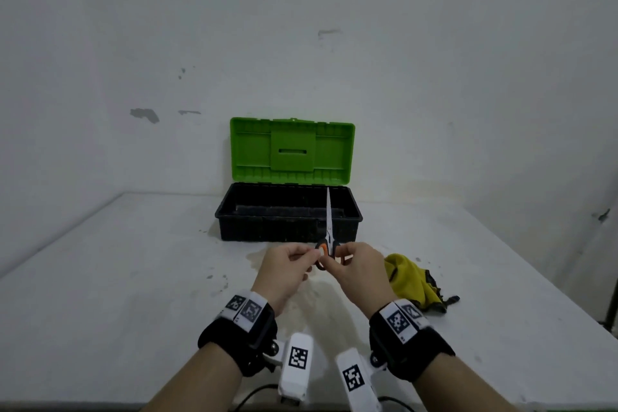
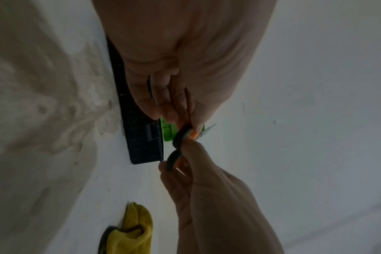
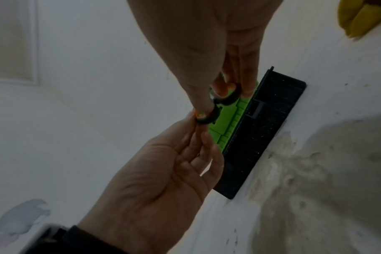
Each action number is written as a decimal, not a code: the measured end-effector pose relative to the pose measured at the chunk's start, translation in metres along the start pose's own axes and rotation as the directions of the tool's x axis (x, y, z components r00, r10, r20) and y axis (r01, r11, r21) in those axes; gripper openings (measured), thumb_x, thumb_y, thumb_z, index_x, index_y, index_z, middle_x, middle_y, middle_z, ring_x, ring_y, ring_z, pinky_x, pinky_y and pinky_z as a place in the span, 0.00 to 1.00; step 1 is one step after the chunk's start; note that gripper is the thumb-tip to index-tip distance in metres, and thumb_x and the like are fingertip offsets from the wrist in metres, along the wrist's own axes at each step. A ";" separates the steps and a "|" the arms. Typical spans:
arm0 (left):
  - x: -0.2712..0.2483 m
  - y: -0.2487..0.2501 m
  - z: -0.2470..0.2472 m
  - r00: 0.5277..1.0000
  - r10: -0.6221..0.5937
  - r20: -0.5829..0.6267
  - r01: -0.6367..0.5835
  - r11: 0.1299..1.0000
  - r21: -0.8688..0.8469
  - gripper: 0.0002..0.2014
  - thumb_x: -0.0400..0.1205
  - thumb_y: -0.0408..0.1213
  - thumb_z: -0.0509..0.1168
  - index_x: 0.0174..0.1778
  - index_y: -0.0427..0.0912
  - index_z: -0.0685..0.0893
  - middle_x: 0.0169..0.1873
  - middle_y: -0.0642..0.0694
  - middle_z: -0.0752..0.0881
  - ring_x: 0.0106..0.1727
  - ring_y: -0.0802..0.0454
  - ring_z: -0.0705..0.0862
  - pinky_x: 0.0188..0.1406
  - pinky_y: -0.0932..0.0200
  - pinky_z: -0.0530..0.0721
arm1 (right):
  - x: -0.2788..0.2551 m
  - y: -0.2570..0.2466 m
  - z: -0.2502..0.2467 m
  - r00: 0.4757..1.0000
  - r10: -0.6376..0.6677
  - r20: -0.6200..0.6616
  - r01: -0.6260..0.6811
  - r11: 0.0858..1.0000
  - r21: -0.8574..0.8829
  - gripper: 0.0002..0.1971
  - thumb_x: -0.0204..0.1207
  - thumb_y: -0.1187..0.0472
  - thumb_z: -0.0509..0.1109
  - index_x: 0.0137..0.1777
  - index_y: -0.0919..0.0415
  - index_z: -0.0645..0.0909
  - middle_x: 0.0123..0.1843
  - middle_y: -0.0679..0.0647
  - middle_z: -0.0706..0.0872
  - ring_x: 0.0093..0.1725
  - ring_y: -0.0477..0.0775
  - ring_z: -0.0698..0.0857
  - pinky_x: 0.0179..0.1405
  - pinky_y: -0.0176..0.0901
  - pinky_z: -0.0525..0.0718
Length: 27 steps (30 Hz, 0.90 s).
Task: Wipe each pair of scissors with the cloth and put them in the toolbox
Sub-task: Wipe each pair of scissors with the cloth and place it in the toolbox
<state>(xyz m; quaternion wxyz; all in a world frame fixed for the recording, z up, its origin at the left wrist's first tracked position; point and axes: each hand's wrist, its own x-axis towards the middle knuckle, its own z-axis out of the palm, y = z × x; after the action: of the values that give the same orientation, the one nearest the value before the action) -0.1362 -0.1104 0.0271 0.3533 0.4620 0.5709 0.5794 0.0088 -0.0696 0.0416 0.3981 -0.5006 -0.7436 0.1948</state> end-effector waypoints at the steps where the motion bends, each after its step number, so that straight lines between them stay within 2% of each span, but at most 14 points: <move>1: 0.007 0.002 -0.002 1.000 0.025 0.012 -0.026 0.999 0.029 0.05 0.80 0.42 0.74 0.46 0.45 0.92 0.40 0.47 0.93 0.42 0.56 0.87 0.42 0.63 0.85 | 0.006 -0.003 0.003 1.000 -0.003 0.000 0.003 1.000 -0.015 0.19 0.71 0.41 0.75 0.35 0.59 0.86 0.32 0.51 0.86 0.33 0.48 0.82 0.31 0.39 0.77; 4: 0.036 0.013 -0.017 0.996 0.091 0.001 -0.090 0.993 0.072 0.07 0.79 0.42 0.75 0.50 0.45 0.91 0.42 0.49 0.92 0.44 0.55 0.88 0.39 0.66 0.84 | 0.039 -0.009 0.007 1.000 -0.007 -0.030 0.007 1.000 0.010 0.22 0.71 0.45 0.76 0.28 0.64 0.83 0.25 0.57 0.83 0.26 0.49 0.76 0.24 0.36 0.69; 6: 0.064 0.021 -0.042 0.995 0.083 -0.062 -0.080 0.995 0.060 0.11 0.80 0.45 0.73 0.55 0.46 0.88 0.47 0.49 0.91 0.47 0.54 0.89 0.45 0.59 0.88 | 0.068 -0.014 0.006 0.999 0.001 -0.052 0.000 1.000 0.014 0.24 0.72 0.47 0.76 0.26 0.67 0.80 0.22 0.58 0.79 0.22 0.48 0.71 0.21 0.35 0.67; 8: 0.099 0.017 -0.082 0.987 0.079 -0.142 -0.067 0.994 0.088 0.13 0.81 0.48 0.71 0.58 0.47 0.85 0.52 0.47 0.89 0.51 0.50 0.89 0.55 0.48 0.89 | 0.101 -0.019 0.002 0.999 0.020 -0.045 -0.020 1.000 0.008 0.23 0.72 0.47 0.76 0.27 0.68 0.82 0.23 0.59 0.81 0.23 0.49 0.75 0.20 0.32 0.66; 10: 0.129 0.008 -0.123 0.969 0.085 -0.231 -0.053 0.988 0.144 0.17 0.79 0.50 0.71 0.61 0.47 0.85 0.53 0.45 0.89 0.54 0.46 0.88 0.62 0.41 0.86 | 0.135 -0.024 0.003 0.999 0.043 -0.009 -0.043 0.999 -0.024 0.23 0.72 0.47 0.76 0.28 0.67 0.84 0.26 0.62 0.86 0.26 0.54 0.81 0.24 0.39 0.73; 11: 0.143 0.001 -0.141 0.959 0.082 -0.271 -0.034 0.984 0.175 0.19 0.79 0.50 0.70 0.62 0.46 0.85 0.55 0.43 0.89 0.57 0.45 0.87 0.65 0.41 0.84 | 0.151 -0.027 0.008 0.999 0.052 0.012 -0.051 0.997 -0.057 0.24 0.72 0.46 0.75 0.27 0.67 0.84 0.26 0.62 0.85 0.27 0.56 0.82 0.25 0.39 0.74; 13: 0.165 -0.015 -0.169 0.946 0.052 -0.321 0.034 0.966 0.256 0.19 0.83 0.45 0.67 0.68 0.41 0.83 0.60 0.41 0.87 0.61 0.43 0.84 0.69 0.46 0.80 | 0.179 -0.034 0.025 0.994 0.085 0.074 -0.075 0.989 -0.129 0.26 0.73 0.44 0.75 0.25 0.66 0.80 0.23 0.60 0.80 0.24 0.57 0.77 0.24 0.40 0.71; 16: 0.186 -0.044 -0.193 0.944 -0.031 -0.328 0.144 0.934 0.326 0.20 0.85 0.40 0.65 0.72 0.38 0.81 0.66 0.38 0.84 0.65 0.40 0.83 0.72 0.44 0.78 | 0.206 -0.044 0.063 0.966 0.149 0.211 -0.094 0.963 -0.252 0.24 0.73 0.42 0.74 0.30 0.64 0.80 0.25 0.56 0.78 0.23 0.53 0.75 0.21 0.36 0.70; 18: 0.196 -0.059 -0.199 0.947 -0.057 -0.316 0.155 0.944 0.293 0.18 0.85 0.36 0.65 0.70 0.34 0.82 0.63 0.36 0.86 0.57 0.42 0.87 0.64 0.49 0.84 | 0.215 -0.051 0.092 0.935 0.184 0.303 -0.089 0.949 -0.302 0.23 0.73 0.43 0.75 0.33 0.64 0.79 0.27 0.56 0.79 0.23 0.51 0.75 0.18 0.35 0.69; 19: 0.199 -0.064 -0.199 0.949 -0.075 -0.305 0.160 0.952 0.262 0.16 0.85 0.33 0.65 0.67 0.32 0.83 0.58 0.35 0.88 0.47 0.47 0.89 0.52 0.58 0.87 | 0.218 -0.054 0.107 0.919 0.197 0.342 -0.084 0.945 -0.318 0.23 0.73 0.44 0.75 0.33 0.64 0.78 0.28 0.55 0.79 0.24 0.51 0.76 0.18 0.36 0.70; 21: 0.204 -0.070 -0.198 0.953 -0.090 -0.288 0.158 0.962 0.222 0.12 0.84 0.29 0.66 0.62 0.30 0.86 0.46 0.36 0.88 0.30 0.59 0.85 0.29 0.71 0.82 | 0.221 -0.062 0.134 0.890 0.206 0.406 -0.056 0.935 -0.350 0.22 0.73 0.45 0.76 0.34 0.63 0.77 0.31 0.54 0.80 0.28 0.52 0.79 0.20 0.38 0.72; 22: 0.206 -0.072 -0.197 0.955 -0.092 -0.281 0.153 0.968 0.202 0.11 0.83 0.27 0.67 0.60 0.28 0.86 0.43 0.37 0.88 0.29 0.60 0.84 0.26 0.74 0.80 | 0.223 -0.066 0.146 0.880 0.200 0.430 -0.031 0.929 -0.369 0.21 0.72 0.44 0.76 0.37 0.64 0.78 0.34 0.55 0.81 0.31 0.53 0.81 0.22 0.39 0.74; 24: 0.208 -0.076 -0.199 0.959 -0.097 -0.268 0.141 0.979 0.150 0.13 0.82 0.25 0.69 0.62 0.27 0.85 0.41 0.40 0.88 0.36 0.56 0.85 0.29 0.75 0.83 | 0.224 -0.073 0.169 0.855 0.194 0.481 0.028 0.909 -0.416 0.23 0.72 0.43 0.76 0.43 0.65 0.80 0.38 0.56 0.82 0.39 0.57 0.83 0.32 0.42 0.79; 27: 0.209 -0.080 -0.202 0.960 -0.112 -0.256 0.144 0.984 0.108 0.15 0.81 0.25 0.70 0.64 0.28 0.85 0.42 0.46 0.88 0.42 0.54 0.86 0.35 0.75 0.85 | 0.228 -0.079 0.194 0.833 0.204 0.515 0.067 0.886 -0.460 0.23 0.72 0.42 0.75 0.35 0.63 0.76 0.31 0.53 0.78 0.38 0.56 0.82 0.38 0.43 0.80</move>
<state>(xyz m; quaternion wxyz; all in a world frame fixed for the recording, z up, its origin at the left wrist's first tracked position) -0.4026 0.0256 -0.0089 0.2860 0.3689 0.6747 0.5717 -0.2319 0.1229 0.0685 0.0303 -0.5299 -0.8316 0.1632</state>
